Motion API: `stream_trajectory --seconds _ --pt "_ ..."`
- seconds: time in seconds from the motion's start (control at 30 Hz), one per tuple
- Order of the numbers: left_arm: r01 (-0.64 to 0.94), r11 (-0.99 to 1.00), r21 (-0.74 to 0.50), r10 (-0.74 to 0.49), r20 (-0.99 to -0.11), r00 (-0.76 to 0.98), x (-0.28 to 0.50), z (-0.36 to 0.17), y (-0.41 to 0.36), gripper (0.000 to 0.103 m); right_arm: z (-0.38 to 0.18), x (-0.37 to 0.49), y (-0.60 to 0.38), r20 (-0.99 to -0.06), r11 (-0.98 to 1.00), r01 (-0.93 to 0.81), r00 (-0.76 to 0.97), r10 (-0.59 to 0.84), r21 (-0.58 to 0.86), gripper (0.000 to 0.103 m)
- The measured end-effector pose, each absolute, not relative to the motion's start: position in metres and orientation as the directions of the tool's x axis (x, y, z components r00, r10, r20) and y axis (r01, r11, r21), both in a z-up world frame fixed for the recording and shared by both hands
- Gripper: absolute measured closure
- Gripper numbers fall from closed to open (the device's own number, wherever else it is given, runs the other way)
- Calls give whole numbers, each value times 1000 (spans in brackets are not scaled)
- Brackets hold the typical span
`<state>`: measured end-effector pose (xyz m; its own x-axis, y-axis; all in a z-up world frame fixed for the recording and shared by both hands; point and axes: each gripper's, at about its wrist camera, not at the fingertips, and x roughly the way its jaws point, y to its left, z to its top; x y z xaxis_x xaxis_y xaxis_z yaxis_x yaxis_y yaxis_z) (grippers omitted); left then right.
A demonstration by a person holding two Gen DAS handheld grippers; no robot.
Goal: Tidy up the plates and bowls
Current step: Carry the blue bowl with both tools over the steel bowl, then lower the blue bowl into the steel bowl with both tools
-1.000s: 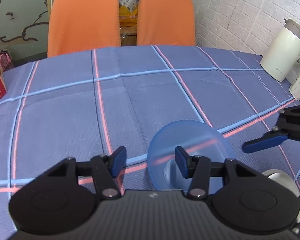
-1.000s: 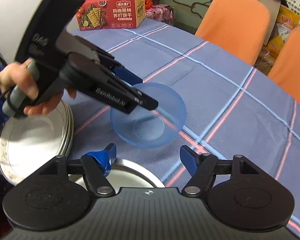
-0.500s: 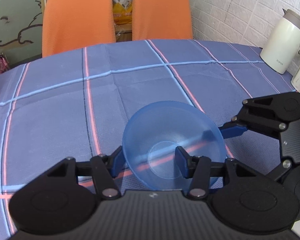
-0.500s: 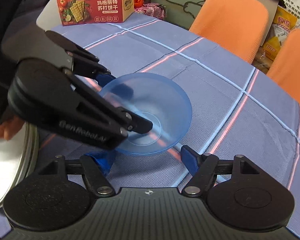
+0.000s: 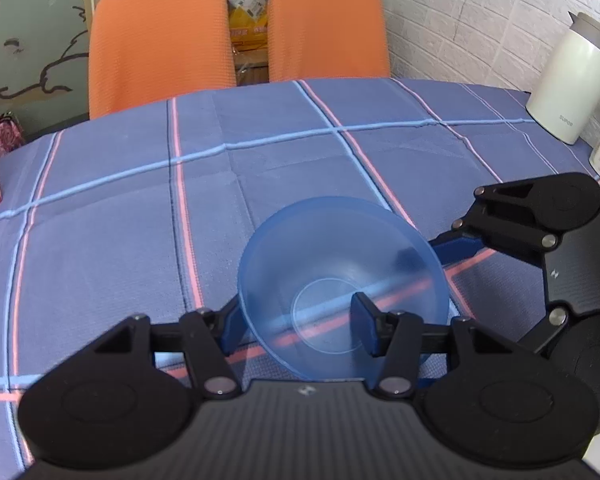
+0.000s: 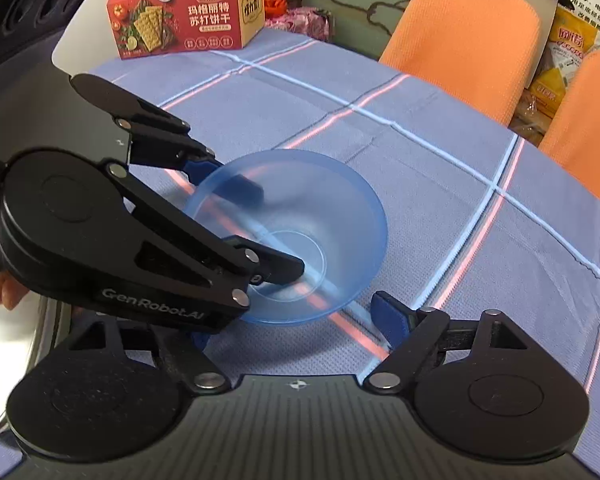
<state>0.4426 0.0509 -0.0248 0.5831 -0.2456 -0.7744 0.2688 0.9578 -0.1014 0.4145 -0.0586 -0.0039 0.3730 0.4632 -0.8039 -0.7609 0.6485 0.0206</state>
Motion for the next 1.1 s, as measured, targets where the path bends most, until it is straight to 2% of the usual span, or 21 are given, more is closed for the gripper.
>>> stream_trajectory --seconds 0.07,0.1,0.4,0.7,0.93,1.1 --pt "265 957 -114 -253 -773 582 444 -24 51 59 -4 413 -55 -794 639 -769 391 464 -6 39" --pt "262 958 -118 -254 -773 582 444 -23 52 60 -3 411 -54 -787 633 -774 405 466 -24 38" --pt "268 956 -116 -264 -734 625 432 5 50 58 22 401 -63 -727 658 -753 459 510 -14 38" --pt "352 925 -141 -343 -706 619 362 39 12 57 59 329 -93 -725 693 -718 514 457 -72 37" --pt "414 897 -153 -391 -709 586 309 32 -18 57 56 274 -116 -743 729 -680 529 411 -81 36" --pt "416 901 -120 -364 -730 578 297 14 -29 59 36 261 -120 -748 749 -661 524 407 -55 37"
